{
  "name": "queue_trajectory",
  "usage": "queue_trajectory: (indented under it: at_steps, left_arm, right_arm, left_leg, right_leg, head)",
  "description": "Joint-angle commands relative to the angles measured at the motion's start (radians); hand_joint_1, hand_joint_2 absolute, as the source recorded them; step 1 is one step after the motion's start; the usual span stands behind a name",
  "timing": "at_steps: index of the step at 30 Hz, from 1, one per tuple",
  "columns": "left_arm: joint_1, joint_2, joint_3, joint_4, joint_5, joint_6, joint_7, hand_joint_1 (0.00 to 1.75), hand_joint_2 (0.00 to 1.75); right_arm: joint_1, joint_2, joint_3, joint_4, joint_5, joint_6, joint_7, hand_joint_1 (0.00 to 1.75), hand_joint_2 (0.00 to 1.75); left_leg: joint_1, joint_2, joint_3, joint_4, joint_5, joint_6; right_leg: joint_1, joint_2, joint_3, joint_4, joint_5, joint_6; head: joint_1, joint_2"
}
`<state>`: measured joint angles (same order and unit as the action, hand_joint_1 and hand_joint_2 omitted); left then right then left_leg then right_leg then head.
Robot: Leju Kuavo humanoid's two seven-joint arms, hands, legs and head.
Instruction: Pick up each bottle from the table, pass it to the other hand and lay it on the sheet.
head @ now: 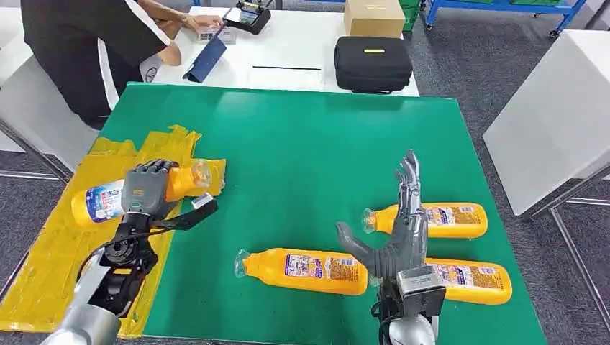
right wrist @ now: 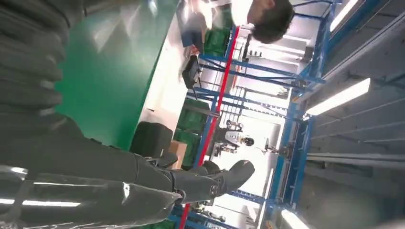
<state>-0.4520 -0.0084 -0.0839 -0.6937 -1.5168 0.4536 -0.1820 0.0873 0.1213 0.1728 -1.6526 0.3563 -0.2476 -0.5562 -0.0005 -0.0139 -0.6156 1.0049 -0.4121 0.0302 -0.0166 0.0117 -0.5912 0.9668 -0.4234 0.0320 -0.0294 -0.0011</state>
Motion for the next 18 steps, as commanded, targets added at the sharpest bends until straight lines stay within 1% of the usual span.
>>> queue_trajectory:
  at_steps: [1,4,5,6,7,9,12,14,15,17,18]
  left_arm:
    - [-0.075,-0.010,0.009,0.222,0.032,0.015,-0.034,1.75,1.75]
    - [-0.082,-0.020,0.016,0.240,0.053,0.027,-0.051,1.75,1.75]
    - [-0.082,-0.022,0.017,0.241,0.054,0.029,-0.051,1.75,1.75]
    - [-0.082,-0.022,0.017,0.241,0.054,0.029,-0.051,1.75,1.75]
    - [-0.082,-0.022,0.017,0.241,0.054,0.029,-0.051,1.75,1.75]
    - [-0.082,-0.022,0.017,0.241,0.054,0.029,-0.051,1.75,1.75]
    - [-0.082,-0.022,0.017,0.241,0.054,0.029,-0.051,1.75,1.75]
    - [-0.082,-0.022,0.017,0.241,0.054,0.029,-0.051,1.75,1.75]
    - [-0.082,-0.022,0.017,0.241,0.054,0.029,-0.051,1.75,1.75]
    - [-0.082,-0.022,0.017,0.241,0.054,0.029,-0.051,1.75,1.75]
    - [-0.082,-0.026,0.021,0.238,0.061,0.035,-0.050,1.75,1.75]
  right_arm:
    - [-0.047,-0.004,0.010,0.088,0.008,0.023,0.015,0.00,1.75]
    - [-0.062,-0.008,0.019,0.113,0.050,0.039,0.041,0.00,1.75]
    - [-0.064,-0.010,0.021,0.116,0.058,0.041,0.045,0.00,1.75]
    - [-0.064,-0.010,0.021,0.116,0.058,0.041,0.045,0.00,1.75]
    - [-0.064,-0.010,0.021,0.116,0.058,0.041,0.045,0.00,1.75]
    - [-0.064,-0.010,0.021,0.116,0.058,0.041,0.045,0.00,1.75]
    - [-0.064,-0.010,0.021,0.116,0.058,0.041,0.045,0.00,1.75]
    - [-0.064,-0.010,0.021,0.116,0.058,0.041,0.045,0.00,1.75]
    - [-0.064,-0.010,0.021,0.116,0.058,0.041,0.045,0.00,1.75]
    - [-0.064,-0.010,0.021,0.116,0.058,0.041,0.045,0.00,1.75]
    - [-0.069,-0.018,0.031,0.126,0.092,0.051,0.071,0.00,1.75]
  left_leg:
    - [0.001,0.001,0.006,-0.001,-0.002,-0.002]
    - [0.001,0.001,0.003,0.000,-0.001,-0.002]
    - [0.001,0.001,0.005,0.000,-0.002,-0.002]
    - [0.001,0.000,0.003,0.000,-0.001,-0.002]
    - [0.001,0.001,0.005,0.000,-0.002,-0.002]
    - [0.001,0.000,0.002,0.000,-0.001,-0.001]
    - [0.001,0.001,0.005,0.000,-0.003,-0.002]
    - [0.001,0.001,0.003,0.000,-0.001,-0.001]
    - [0.001,0.001,0.005,0.000,-0.002,-0.002]
    - [0.001,0.000,0.002,0.000,-0.001,-0.001]
    - [0.001,0.001,0.005,0.000,-0.002,-0.002]
  right_leg:
    - [0.001,-0.001,0.006,-0.001,-0.002,-0.002]
    - [0.001,0.000,0.004,-0.001,-0.001,-0.002]
    - [0.001,-0.001,0.005,-0.001,-0.002,-0.002]
    - [0.001,-0.001,0.004,-0.001,-0.001,-0.002]
    - [0.001,-0.001,0.006,-0.001,-0.002,-0.002]
    - [0.001,-0.001,0.003,-0.001,-0.001,-0.001]
    - [0.001,-0.001,0.006,-0.001,-0.002,-0.002]
    - [0.001,0.000,0.003,-0.001,-0.001,-0.001]
    - [0.001,-0.001,0.005,-0.001,-0.002,-0.002]
    - [0.001,-0.001,0.002,-0.001,-0.001,-0.001]
    - [0.001,-0.001,0.005,0.000,-0.002,-0.002]
  head:
    - [0.000,0.000]
    - [0.000,0.000]
    - [0.000,0.000]
    - [0.000,0.000]
    - [0.000,0.000]
    - [0.000,0.000]
    - [0.000,0.000]
    - [0.000,0.000]
    - [0.000,0.000]
    - [0.000,0.000]
    - [0.000,0.000]
